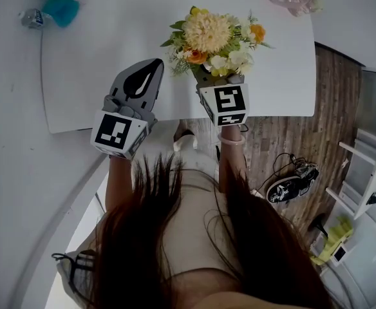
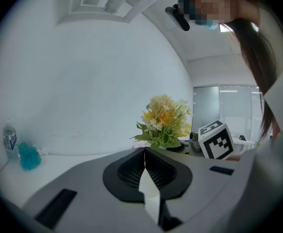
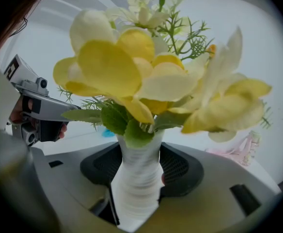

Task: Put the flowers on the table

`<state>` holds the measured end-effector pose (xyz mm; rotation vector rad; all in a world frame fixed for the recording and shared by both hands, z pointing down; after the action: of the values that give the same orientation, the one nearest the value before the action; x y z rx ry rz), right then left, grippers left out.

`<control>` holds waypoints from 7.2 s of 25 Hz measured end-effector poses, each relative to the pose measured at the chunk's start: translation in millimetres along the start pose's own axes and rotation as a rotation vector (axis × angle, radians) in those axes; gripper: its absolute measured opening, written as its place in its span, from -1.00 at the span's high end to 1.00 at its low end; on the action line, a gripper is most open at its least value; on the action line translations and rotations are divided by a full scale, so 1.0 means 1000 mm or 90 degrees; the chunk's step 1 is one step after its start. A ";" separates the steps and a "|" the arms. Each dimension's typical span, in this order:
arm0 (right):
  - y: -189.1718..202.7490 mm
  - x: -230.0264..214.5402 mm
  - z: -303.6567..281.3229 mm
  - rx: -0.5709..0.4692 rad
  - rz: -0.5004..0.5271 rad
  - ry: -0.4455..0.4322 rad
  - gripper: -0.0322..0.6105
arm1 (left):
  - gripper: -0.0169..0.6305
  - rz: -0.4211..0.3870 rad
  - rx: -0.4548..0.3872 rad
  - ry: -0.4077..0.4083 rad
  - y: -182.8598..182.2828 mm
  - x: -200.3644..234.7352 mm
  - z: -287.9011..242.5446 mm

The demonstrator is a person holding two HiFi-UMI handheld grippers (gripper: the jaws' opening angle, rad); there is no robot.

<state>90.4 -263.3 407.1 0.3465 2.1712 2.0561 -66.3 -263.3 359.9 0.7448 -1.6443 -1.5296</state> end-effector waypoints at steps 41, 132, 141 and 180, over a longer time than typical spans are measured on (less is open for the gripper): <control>0.043 0.009 0.003 0.025 -0.040 0.012 0.10 | 0.93 0.009 0.036 0.005 0.019 0.003 0.002; 0.051 0.020 0.032 0.020 -0.064 0.020 0.10 | 0.94 0.019 0.024 0.030 0.018 -0.027 0.027; 0.052 0.022 0.035 0.018 -0.060 0.024 0.10 | 0.93 0.018 0.023 0.036 0.019 -0.029 0.030; 0.030 0.038 0.113 0.001 -0.074 0.010 0.17 | 0.94 0.002 -0.012 0.022 0.009 -0.097 0.078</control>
<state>84.8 -143.4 432.5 0.2002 2.1477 2.0018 -78.1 -139.4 355.4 0.7543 -1.6025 -1.5198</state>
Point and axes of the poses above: the fingertips, and each gripper's own axes: z backward along the fingers, x to its left, y out of its underside, the point moved 6 cm from there along z, backward along the fingers, and after that the axes turned 12 degrees about -x, right-handed, at the moved point
